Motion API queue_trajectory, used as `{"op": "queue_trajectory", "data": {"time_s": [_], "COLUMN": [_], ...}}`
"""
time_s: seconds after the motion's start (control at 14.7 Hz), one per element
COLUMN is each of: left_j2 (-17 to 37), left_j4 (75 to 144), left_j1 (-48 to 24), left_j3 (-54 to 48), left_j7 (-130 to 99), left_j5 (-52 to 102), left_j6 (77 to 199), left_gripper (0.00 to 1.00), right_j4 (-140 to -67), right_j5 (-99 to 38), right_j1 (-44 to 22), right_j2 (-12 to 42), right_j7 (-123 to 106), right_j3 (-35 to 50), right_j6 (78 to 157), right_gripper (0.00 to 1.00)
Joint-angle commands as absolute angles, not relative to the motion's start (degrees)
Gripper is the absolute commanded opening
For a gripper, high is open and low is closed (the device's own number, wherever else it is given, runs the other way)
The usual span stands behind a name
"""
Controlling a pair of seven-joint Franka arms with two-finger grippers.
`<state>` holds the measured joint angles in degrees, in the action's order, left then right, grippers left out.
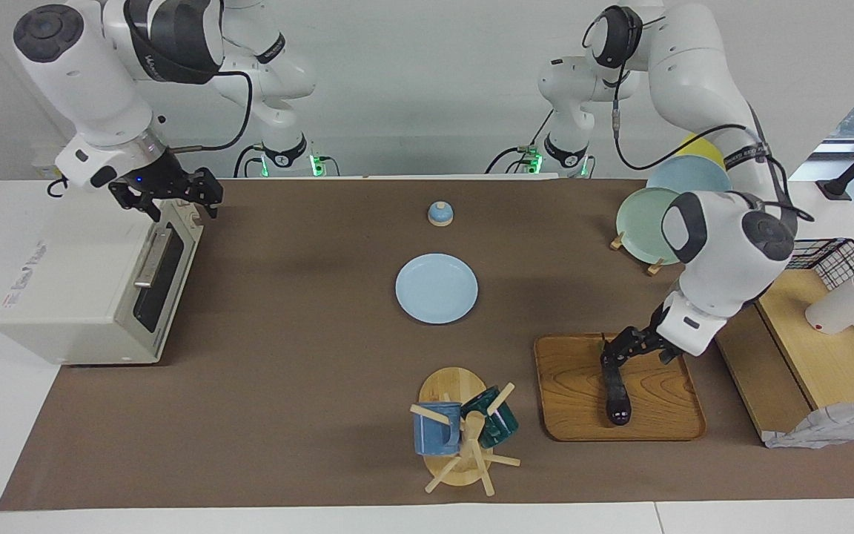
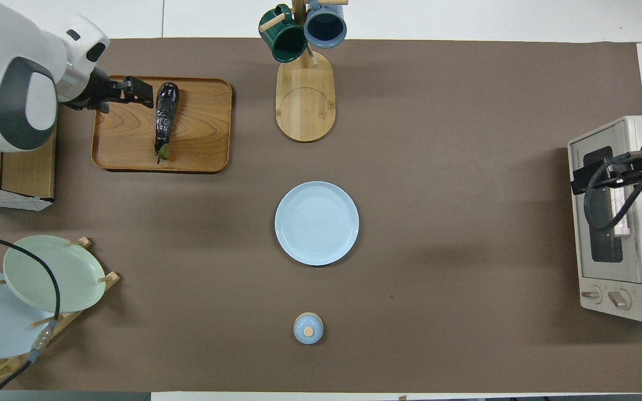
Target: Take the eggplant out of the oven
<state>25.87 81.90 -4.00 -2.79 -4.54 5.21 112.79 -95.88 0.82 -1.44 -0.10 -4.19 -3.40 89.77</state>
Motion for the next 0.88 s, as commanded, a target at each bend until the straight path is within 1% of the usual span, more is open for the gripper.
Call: {"op": "queue_trajectory", "data": {"time_s": [0.0, 0.2, 0.48, 0.68, 0.82], "left_j2": [18.6, 12.0, 5.7, 0.5, -1.7], "left_j4": [83.2, 83.6, 86.0, 92.7, 96.7], "left_j1": [-4.1, -4.1, -4.8, -5.0, -5.0], "left_j3": [-1.8, -1.8, -2.0, -2.2, -2.2], "left_j7": [-4.7, -4.7, -4.9, -7.4, -7.5], "left_j5": [4.4, 3.3, 1.8, 1.8, 1.8], "left_j6": [105.0, 97.5, 89.0, 88.0, 88.2], "left_gripper": [1.0, 1.0, 1.0, 1.0, 1.0], "right_j4": [-96.2, -96.3, -96.3, -96.3, -96.3], "right_j5": [-0.7, -0.7, -0.7, -0.6, -0.5], "right_j1": [-0.9, -1.1, -1.0, -1.0, -1.1], "right_j2": [-0.7, -0.8, -0.8, -0.8, -1.0], "right_j7": [-2.8, -2.7, -2.6, -2.6, -2.6], "right_j3": [-3.6, -3.6, -3.7, -3.7, -3.7], "right_j6": [90.7, 90.6, 90.4, 90.4, 90.5], "right_gripper": [1.0, 1.0, 1.0, 1.0, 1.0]}}
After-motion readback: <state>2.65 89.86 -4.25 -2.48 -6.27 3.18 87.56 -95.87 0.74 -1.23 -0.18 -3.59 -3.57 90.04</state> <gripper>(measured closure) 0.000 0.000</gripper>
